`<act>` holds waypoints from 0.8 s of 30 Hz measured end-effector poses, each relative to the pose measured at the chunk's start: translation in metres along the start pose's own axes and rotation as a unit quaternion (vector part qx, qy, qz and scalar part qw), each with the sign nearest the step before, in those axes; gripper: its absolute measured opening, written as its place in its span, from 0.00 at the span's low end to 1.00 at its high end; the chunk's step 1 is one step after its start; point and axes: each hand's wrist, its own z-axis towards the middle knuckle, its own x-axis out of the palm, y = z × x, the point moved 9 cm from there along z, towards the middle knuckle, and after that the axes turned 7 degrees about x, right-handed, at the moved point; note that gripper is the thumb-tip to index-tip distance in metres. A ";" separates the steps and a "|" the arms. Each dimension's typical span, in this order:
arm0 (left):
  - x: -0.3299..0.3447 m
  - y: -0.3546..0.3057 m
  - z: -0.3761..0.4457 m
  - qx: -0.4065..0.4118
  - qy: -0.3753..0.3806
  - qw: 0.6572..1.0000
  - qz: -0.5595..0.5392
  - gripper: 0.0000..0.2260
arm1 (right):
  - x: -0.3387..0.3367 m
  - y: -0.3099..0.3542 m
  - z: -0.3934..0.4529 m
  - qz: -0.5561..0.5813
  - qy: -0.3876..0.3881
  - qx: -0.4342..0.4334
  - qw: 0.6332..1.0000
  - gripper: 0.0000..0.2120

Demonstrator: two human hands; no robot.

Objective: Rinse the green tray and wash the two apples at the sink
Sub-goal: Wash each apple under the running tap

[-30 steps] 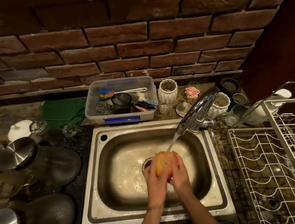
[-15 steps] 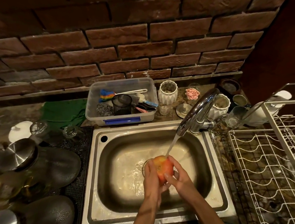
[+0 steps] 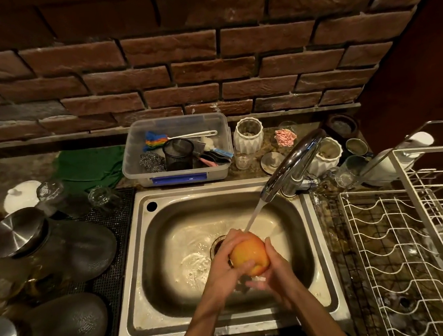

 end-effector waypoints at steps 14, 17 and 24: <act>0.005 0.017 0.001 -0.236 -0.087 0.949 -0.192 0.15 | 0.000 -0.001 -0.016 -0.232 -0.006 -0.153 0.961 0.41; 0.012 0.016 0.004 -0.247 -0.071 0.956 -0.141 0.10 | 0.000 0.005 -0.012 -0.230 -0.010 -0.142 0.963 0.37; 0.017 -0.007 0.004 -0.110 -0.063 0.991 -0.038 0.13 | 0.004 0.028 -0.005 -0.153 -0.103 -0.125 0.975 0.17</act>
